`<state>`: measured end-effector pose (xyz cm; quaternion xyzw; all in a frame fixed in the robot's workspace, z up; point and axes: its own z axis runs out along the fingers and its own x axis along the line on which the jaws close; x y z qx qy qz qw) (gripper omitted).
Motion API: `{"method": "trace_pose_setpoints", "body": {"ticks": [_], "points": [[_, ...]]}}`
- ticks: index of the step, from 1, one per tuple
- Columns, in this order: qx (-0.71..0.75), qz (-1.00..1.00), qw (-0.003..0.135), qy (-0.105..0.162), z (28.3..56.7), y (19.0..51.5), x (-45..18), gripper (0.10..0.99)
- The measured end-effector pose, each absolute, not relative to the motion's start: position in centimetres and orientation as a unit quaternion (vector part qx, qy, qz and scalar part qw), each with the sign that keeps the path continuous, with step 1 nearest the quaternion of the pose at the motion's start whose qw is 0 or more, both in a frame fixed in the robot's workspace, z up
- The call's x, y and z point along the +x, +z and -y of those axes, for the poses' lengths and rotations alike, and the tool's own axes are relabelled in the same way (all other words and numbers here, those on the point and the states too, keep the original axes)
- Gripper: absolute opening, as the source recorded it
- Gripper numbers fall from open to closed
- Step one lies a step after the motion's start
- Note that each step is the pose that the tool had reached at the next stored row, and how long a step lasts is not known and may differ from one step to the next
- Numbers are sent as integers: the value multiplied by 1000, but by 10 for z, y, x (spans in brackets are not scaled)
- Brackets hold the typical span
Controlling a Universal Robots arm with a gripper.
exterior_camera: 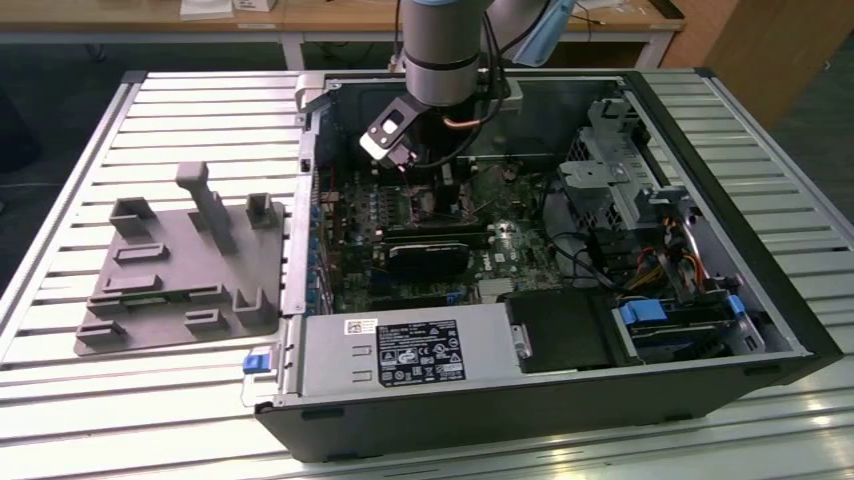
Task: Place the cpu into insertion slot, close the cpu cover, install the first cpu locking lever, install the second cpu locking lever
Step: 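Place the cpu into insertion slot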
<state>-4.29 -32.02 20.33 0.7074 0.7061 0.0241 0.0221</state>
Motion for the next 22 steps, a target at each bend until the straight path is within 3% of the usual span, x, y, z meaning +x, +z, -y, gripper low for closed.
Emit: {"method": "trace_pose_setpoints", "body": {"ticks": [2, 3, 6, 7, 10, 22], "points": [[707, -706, 22, 24, 320, 203, -43, 467], [707, -706, 22, 24, 320, 204, -43, 467], [707, -706, 22, 24, 320, 204, -43, 290], [707, -706, 22, 24, 320, 204, -43, 290], [707, -706, 22, 24, 320, 204, -43, 114], [707, -706, 22, 24, 320, 204, -43, 102]]}}
